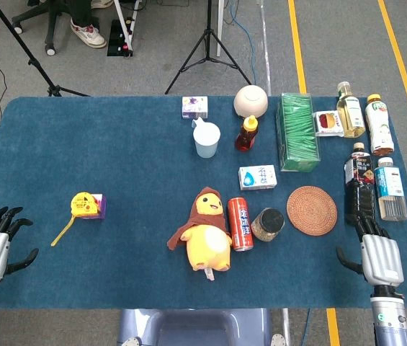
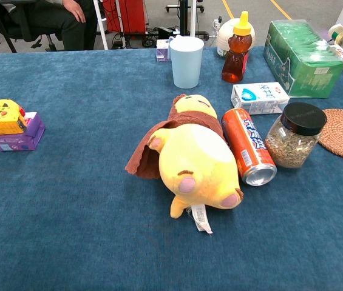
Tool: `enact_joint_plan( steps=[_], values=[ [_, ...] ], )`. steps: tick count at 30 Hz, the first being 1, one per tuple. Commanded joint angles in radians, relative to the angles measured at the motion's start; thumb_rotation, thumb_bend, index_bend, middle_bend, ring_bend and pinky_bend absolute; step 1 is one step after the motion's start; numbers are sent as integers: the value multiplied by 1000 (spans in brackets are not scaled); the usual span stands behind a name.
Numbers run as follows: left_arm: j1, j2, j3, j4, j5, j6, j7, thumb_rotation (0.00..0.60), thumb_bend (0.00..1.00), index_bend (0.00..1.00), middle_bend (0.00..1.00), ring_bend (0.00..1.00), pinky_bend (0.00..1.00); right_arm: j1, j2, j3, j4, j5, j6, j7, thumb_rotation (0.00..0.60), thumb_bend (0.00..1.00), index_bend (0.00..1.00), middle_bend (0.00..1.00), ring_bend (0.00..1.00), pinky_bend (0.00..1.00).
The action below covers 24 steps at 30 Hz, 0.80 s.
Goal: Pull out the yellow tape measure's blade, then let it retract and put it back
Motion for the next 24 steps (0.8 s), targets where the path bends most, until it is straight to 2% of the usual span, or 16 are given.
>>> enact_joint_plan(
  steps=[1, 24],
  values=[
    [-3, -3, -2, 2, -5, -5, 2, 600, 233, 300, 156, 75, 193, 4, -3, 2, 2, 5, -6, -3, 505, 366, 170, 132, 165, 246],
    [-1, 15, -11, 3, 9, 17, -22, 600, 232, 300, 157, 75, 193, -11, -5, -4, 5, -28, 29, 24, 504, 366, 169, 132, 165, 245]
  ],
)
